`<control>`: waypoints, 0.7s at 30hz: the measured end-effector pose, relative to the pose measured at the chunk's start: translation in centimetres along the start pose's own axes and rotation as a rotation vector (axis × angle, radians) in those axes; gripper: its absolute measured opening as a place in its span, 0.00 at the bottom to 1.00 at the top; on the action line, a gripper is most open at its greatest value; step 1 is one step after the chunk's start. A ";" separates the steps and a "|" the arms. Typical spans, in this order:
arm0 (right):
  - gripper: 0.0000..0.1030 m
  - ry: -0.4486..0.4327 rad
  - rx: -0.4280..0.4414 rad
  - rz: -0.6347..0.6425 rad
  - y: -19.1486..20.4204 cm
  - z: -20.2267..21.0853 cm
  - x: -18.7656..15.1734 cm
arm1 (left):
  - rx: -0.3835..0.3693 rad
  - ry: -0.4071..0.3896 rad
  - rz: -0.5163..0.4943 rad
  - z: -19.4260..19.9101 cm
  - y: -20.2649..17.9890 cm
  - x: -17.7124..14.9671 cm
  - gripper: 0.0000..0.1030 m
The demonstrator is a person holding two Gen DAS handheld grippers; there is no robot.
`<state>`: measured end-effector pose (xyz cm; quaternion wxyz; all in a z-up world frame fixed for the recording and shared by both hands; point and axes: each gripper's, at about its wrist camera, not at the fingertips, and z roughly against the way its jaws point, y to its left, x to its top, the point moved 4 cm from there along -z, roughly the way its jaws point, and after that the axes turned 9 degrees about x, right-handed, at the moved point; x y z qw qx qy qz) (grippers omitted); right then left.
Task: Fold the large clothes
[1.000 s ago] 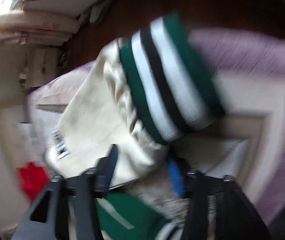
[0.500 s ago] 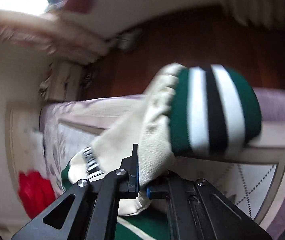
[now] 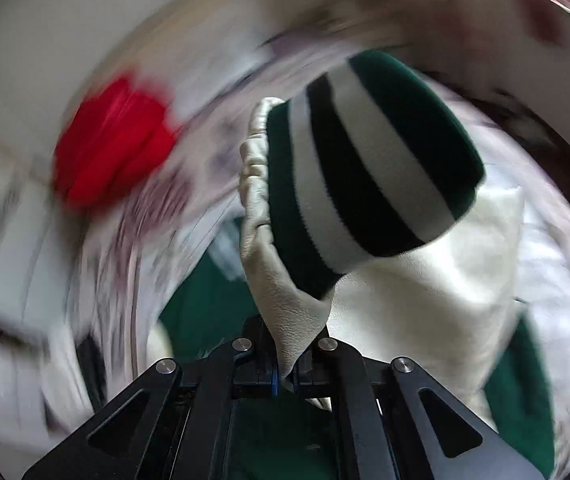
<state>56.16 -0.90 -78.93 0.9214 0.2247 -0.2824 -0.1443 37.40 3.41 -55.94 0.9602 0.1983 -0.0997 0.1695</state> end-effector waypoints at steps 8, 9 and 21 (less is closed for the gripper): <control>0.13 0.540 0.063 0.394 15.8 -20.7 -11.3 | 0.088 0.093 0.044 -7.5 8.2 0.6 1.00; 0.21 0.615 0.090 0.372 15.5 -21.8 -12.4 | 0.080 0.101 0.045 -7.6 8.1 0.5 1.00; 0.46 0.203 -0.043 -0.431 -7.9 -5.5 -7.8 | -0.078 0.028 -0.012 -3.6 0.3 3.2 1.00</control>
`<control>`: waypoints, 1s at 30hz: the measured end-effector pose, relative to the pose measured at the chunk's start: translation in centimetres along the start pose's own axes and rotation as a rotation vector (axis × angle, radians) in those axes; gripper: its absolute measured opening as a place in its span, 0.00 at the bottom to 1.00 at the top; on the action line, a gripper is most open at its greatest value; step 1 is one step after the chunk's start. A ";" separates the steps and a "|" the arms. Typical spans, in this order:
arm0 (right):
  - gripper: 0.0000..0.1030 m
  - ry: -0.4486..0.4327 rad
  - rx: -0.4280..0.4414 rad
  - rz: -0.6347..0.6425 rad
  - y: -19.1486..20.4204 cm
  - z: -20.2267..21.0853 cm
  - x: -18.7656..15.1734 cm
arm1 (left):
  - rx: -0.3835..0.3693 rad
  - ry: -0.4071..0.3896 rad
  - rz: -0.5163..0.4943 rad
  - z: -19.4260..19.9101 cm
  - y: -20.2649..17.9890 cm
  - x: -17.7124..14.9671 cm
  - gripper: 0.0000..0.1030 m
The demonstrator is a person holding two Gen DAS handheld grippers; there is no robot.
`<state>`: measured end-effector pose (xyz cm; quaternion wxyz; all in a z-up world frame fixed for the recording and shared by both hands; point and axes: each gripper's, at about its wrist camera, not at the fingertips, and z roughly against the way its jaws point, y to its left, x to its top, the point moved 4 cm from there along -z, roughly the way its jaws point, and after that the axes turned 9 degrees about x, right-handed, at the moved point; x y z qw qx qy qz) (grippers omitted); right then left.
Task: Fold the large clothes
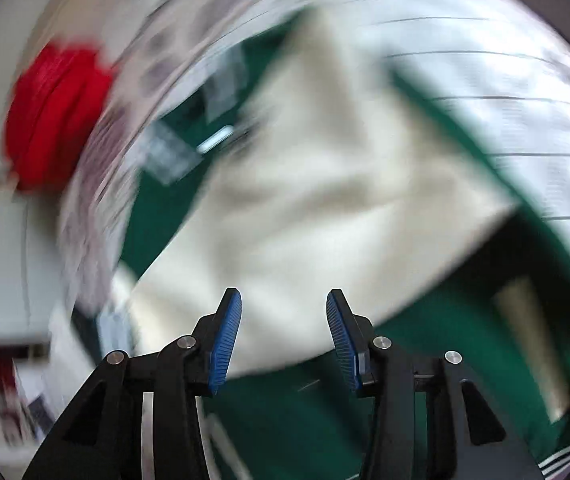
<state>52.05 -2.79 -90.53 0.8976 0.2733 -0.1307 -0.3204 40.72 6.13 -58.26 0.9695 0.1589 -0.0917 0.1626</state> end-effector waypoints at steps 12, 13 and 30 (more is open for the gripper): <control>0.11 -0.115 -0.297 0.020 -8.8 1.4 4.7 | 0.061 0.053 -0.028 -5.8 -5.7 2.4 1.00; 0.11 -0.134 -0.236 0.042 -7.8 2.1 4.6 | 0.065 0.051 -0.029 -5.9 -5.7 2.5 1.00; 0.51 0.171 -0.072 0.233 -0.8 -0.7 -0.6 | -0.083 0.191 0.280 0.0 8.4 -7.1 1.00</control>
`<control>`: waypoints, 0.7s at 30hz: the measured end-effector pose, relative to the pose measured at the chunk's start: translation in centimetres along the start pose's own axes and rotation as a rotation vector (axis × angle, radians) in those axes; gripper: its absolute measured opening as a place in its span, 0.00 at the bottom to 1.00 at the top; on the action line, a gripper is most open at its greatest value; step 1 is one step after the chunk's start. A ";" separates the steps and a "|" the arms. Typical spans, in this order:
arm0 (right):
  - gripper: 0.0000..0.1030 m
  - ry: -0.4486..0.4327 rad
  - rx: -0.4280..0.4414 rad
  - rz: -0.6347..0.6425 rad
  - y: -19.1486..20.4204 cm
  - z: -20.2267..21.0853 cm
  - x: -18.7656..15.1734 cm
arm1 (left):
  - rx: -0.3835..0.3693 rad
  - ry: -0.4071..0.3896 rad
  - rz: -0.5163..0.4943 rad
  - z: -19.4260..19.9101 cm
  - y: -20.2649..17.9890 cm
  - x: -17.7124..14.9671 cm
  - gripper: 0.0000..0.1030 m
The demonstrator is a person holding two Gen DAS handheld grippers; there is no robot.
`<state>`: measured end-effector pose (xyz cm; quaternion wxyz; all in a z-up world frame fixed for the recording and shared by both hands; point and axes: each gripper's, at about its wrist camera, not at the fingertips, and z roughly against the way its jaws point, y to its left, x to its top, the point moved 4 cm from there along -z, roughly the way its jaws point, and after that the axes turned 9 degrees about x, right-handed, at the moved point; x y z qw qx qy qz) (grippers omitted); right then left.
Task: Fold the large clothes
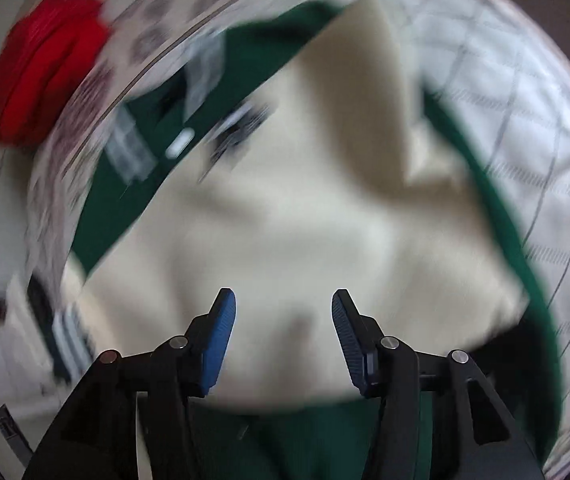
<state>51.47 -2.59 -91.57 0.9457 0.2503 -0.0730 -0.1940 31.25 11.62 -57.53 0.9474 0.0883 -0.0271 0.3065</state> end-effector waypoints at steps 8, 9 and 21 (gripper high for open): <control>0.51 0.104 -0.040 0.148 7.7 -5.4 -11.4 | -0.160 0.284 0.407 -5.8 15.9 -8.5 1.00; 0.51 0.112 -0.045 0.150 7.8 -6.0 -12.2 | -0.208 0.291 0.458 -6.5 16.4 -8.8 1.00; 0.51 0.140 -0.133 0.179 10.0 -10.2 -16.2 | -0.183 0.096 0.708 -9.1 22.5 -0.7 0.16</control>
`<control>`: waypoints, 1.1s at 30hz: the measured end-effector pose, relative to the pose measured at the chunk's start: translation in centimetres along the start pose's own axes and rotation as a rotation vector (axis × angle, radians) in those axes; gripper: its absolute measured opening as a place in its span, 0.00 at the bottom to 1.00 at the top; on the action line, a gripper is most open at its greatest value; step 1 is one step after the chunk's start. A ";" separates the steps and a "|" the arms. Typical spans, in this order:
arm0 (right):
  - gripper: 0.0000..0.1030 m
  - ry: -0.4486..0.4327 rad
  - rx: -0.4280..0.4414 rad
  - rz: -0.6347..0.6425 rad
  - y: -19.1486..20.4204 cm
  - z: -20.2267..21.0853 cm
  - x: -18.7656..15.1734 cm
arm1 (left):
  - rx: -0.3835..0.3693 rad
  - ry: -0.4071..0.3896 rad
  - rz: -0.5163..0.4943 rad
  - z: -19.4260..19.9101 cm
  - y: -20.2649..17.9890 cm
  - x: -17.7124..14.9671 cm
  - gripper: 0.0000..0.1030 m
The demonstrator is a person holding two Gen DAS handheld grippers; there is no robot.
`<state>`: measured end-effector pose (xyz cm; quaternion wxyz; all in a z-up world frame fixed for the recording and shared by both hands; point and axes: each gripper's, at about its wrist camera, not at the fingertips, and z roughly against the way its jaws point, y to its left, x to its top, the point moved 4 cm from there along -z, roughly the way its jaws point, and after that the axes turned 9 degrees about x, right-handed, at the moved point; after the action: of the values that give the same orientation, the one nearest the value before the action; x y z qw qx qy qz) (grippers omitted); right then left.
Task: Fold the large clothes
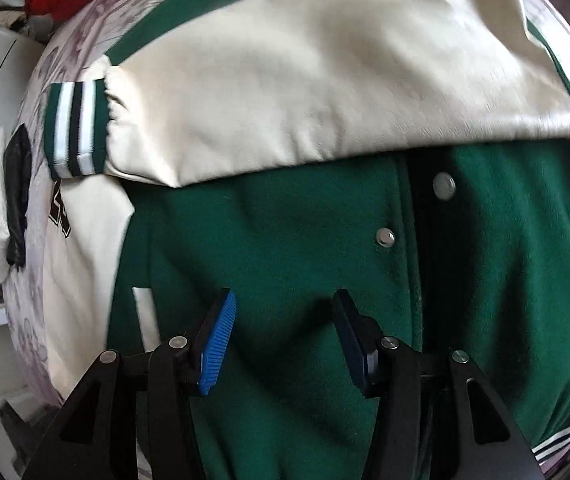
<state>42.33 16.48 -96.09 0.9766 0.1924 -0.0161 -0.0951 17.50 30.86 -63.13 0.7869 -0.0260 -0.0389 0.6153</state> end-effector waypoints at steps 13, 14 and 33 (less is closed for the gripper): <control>0.51 -0.162 0.160 -0.035 5.4 0.8 5.4 | -0.053 -0.066 -0.023 -3.1 -3.3 15.0 0.27; 0.51 -0.178 0.184 -0.041 5.8 0.7 5.9 | -0.083 -0.048 -0.019 -3.5 -3.2 15.0 0.39; 0.62 -0.049 0.156 0.034 7.4 -0.3 6.6 | -0.090 -0.437 -0.057 8.6 -6.0 16.0 0.09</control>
<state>50.11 22.06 -93.63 0.9594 0.2651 -0.0504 -0.0818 26.37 44.89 -53.58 0.7748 0.0740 -0.2367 0.5815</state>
